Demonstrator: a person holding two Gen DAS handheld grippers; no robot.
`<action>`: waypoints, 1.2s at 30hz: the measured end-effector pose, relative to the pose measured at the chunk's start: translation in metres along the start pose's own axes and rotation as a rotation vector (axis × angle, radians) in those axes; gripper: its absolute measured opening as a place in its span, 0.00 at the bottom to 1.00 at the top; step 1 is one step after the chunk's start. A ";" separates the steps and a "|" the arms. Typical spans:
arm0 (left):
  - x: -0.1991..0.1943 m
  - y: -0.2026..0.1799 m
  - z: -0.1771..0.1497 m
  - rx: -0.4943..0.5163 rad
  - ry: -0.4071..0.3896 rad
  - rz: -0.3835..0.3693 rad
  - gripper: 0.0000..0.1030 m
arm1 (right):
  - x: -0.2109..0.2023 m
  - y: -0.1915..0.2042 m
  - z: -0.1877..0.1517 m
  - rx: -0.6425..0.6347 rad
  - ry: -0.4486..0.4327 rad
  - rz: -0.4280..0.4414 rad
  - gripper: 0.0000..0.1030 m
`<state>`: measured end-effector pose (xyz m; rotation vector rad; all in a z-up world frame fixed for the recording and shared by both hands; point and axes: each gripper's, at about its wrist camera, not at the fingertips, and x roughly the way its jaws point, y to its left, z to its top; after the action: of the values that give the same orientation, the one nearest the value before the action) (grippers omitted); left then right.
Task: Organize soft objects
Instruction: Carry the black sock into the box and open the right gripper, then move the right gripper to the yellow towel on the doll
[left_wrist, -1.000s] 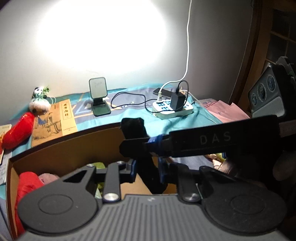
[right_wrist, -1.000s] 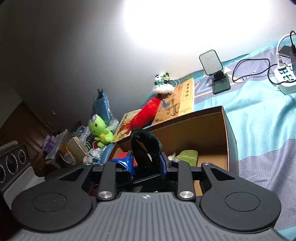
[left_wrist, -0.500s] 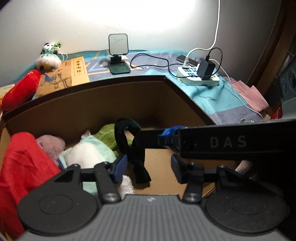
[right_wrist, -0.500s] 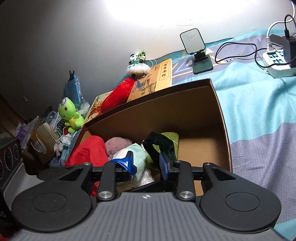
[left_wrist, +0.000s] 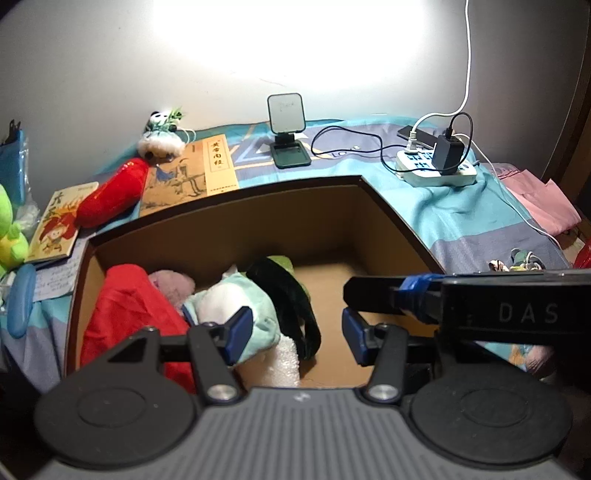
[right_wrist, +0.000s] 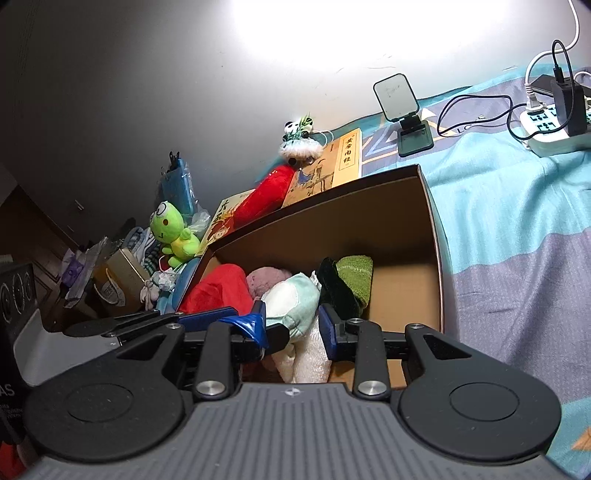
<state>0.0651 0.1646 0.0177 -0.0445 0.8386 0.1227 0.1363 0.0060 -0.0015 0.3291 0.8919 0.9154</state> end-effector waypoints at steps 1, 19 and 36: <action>-0.003 -0.003 -0.002 -0.004 0.003 0.010 0.50 | -0.004 -0.001 -0.003 0.002 0.002 0.005 0.15; -0.022 -0.069 -0.049 -0.077 0.077 0.084 0.51 | -0.052 -0.032 -0.040 -0.027 0.117 0.054 0.15; 0.020 -0.166 -0.076 0.012 0.223 -0.105 0.54 | -0.114 -0.123 -0.076 0.061 0.165 -0.131 0.15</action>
<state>0.0428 -0.0047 -0.0494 -0.0923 1.0575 0.0139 0.1097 -0.1661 -0.0611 0.2463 1.0824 0.8038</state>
